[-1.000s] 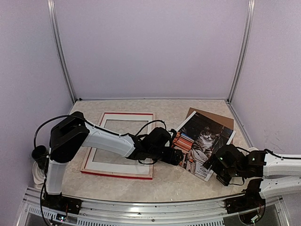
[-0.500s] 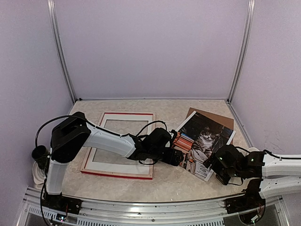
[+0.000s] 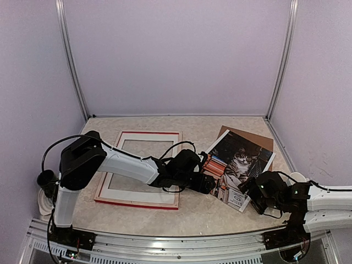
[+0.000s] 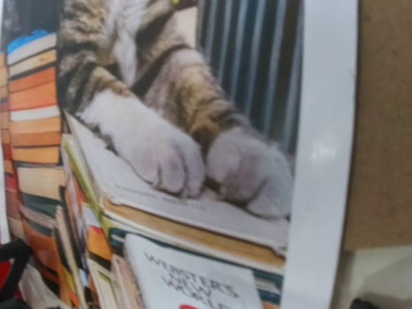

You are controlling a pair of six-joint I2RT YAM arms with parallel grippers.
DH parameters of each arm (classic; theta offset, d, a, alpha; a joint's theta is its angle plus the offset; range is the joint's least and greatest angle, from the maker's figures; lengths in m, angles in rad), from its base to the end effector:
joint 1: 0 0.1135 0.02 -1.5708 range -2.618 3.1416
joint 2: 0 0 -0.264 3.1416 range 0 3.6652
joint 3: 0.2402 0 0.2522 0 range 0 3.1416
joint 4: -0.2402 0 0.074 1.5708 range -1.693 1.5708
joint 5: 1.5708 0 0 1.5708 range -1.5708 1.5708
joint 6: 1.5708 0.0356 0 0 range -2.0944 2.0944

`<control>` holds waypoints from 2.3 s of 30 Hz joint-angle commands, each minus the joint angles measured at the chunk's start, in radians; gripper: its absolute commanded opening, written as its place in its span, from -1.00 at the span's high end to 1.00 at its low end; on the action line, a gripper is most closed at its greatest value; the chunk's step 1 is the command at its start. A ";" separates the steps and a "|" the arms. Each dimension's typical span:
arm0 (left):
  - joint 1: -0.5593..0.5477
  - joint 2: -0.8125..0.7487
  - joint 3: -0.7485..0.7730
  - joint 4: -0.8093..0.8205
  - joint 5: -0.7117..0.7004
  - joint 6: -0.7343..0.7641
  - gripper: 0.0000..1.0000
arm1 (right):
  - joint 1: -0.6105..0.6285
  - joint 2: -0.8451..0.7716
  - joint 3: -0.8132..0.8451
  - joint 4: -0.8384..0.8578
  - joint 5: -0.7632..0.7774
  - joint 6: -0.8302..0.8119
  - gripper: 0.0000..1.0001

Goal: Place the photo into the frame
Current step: Pick up the photo from the backboard.

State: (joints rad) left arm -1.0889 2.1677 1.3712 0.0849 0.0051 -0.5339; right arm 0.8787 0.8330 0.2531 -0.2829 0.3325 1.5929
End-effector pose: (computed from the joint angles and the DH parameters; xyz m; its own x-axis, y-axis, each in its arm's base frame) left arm 0.2156 -0.4126 0.1271 -0.7124 0.2640 -0.6502 0.6103 0.6905 -0.3883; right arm 0.1048 0.1082 0.1430 -0.5814 0.7794 -0.2335 0.4978 0.5678 0.6556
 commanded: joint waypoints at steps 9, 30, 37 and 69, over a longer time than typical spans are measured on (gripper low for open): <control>-0.003 0.028 -0.019 -0.003 0.041 -0.009 -0.93 | -0.023 0.014 -0.082 0.146 -0.017 0.000 -0.91; -0.004 0.024 -0.018 -0.008 0.045 -0.003 -0.92 | -0.023 -0.325 -0.221 0.231 0.044 -0.042 -0.63; -0.004 0.022 -0.017 -0.014 0.045 0.000 -0.92 | -0.023 -0.235 -0.239 0.309 0.029 -0.062 -0.50; -0.012 -0.182 -0.133 0.049 -0.079 0.167 -0.98 | -0.023 -0.142 -0.142 0.309 0.031 -0.107 1.00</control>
State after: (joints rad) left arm -1.0901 2.0834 1.2732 0.1173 -0.0105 -0.4522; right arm 0.8616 0.6712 0.0605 0.0502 0.3603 1.5002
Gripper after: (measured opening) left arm 0.988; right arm 0.005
